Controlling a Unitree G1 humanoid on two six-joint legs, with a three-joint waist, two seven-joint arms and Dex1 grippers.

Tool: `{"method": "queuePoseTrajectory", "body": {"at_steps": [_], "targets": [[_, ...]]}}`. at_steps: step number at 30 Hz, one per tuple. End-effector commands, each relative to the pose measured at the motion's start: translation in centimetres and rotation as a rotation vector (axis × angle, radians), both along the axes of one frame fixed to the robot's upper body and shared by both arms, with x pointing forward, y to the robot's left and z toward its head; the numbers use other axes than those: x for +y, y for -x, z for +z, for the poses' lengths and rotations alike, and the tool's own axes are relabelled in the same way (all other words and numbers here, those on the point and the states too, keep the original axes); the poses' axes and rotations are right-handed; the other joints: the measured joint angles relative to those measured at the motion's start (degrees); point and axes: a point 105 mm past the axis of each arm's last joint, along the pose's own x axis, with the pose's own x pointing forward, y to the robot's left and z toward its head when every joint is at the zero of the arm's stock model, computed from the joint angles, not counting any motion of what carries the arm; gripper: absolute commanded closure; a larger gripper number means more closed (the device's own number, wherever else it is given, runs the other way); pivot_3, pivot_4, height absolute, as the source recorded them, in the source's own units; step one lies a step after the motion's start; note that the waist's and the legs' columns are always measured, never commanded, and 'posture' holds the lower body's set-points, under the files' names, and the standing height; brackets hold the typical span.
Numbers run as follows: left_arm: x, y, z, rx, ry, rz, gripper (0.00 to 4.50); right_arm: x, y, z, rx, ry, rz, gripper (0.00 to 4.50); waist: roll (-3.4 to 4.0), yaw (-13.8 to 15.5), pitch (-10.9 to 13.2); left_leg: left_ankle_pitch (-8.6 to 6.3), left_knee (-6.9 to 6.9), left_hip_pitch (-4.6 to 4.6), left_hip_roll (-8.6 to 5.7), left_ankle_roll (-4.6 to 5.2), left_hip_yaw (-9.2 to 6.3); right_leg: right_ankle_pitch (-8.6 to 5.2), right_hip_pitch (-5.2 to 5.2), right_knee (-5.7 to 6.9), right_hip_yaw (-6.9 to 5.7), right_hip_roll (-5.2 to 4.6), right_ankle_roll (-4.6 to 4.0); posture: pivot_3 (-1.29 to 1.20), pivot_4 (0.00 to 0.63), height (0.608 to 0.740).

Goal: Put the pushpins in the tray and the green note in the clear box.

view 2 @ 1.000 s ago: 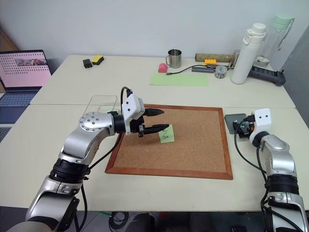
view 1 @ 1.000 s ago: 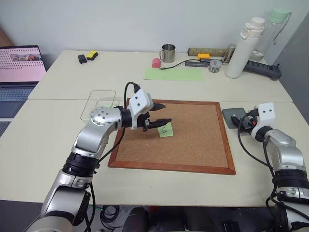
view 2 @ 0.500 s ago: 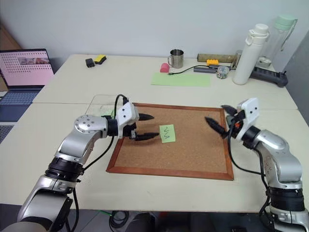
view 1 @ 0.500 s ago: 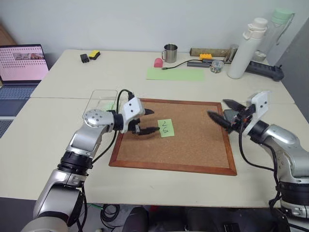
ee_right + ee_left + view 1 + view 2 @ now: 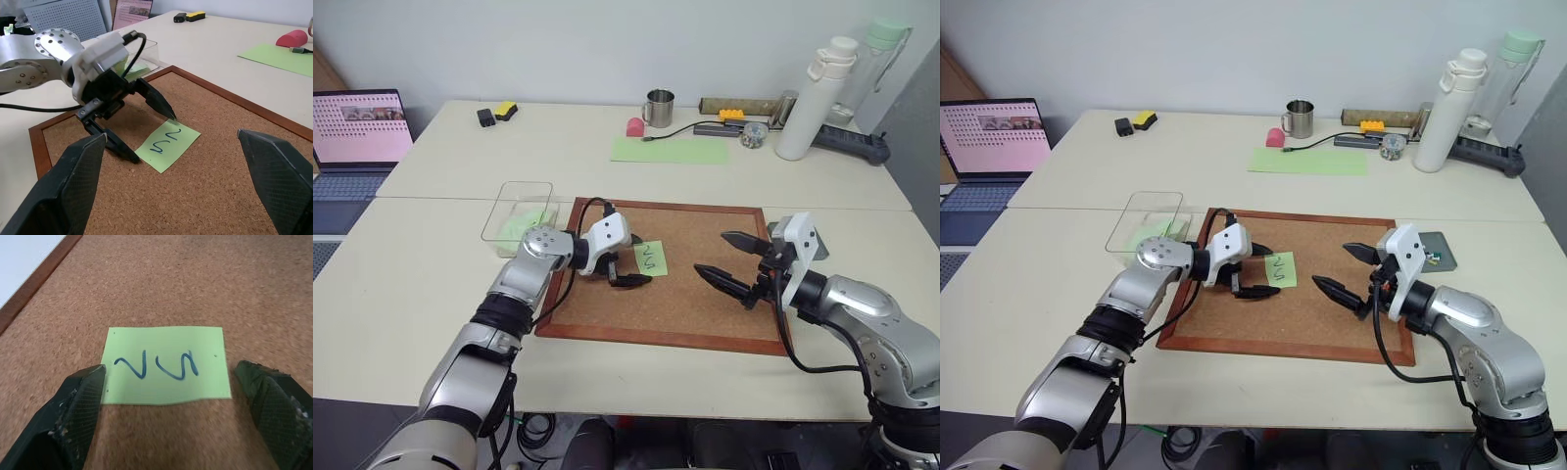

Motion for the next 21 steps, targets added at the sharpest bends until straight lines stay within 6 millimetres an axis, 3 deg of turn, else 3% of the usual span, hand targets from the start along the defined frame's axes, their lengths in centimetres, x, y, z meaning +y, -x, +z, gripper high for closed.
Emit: {"method": "queuePoseTrajectory", "body": {"at_steps": [1,7,19,21], "targets": [[-0.3,-0.5,-0.5,0.009,-0.041,0.001,0.01,0.5,0.6,1.3,-0.052,-0.014,0.019,0.00,0.00,0.0,0.0,0.00,0.00,0.01,0.00,0.00,0.00,0.00,0.01,0.01,0.00,0.00,0.00,0.00,0.150,0.740],[-0.8,0.0,-1.3,0.104,-0.028,-0.024,0.01,0.5,0.7,1.5,-0.053,-0.017,0.014,0.00,0.00,0.1,0.0,0.00,0.04,0.03,-0.02,0.00,-0.05,0.00,0.09,0.02,-0.04,-0.01,0.00,0.00,0.150,0.740],[-0.5,0.4,-1.1,0.130,-0.008,-0.034,2.23,0.5,0.5,1.6,-0.054,-0.026,0.003,0.00,0.00,0.0,0.0,0.00,0.04,0.04,-0.01,0.00,-0.07,0.00,0.09,0.02,-0.05,0.00,0.00,0.00,0.150,0.740],[-0.4,0.4,-1.0,0.128,-0.010,-0.027,2.39,0.6,0.5,1.7,-0.055,-0.027,0.004,0.00,0.00,0.0,0.0,0.00,0.04,0.04,-0.01,0.00,-0.07,0.00,0.09,0.02,-0.05,0.00,0.00,0.00,0.150,0.740]]}}
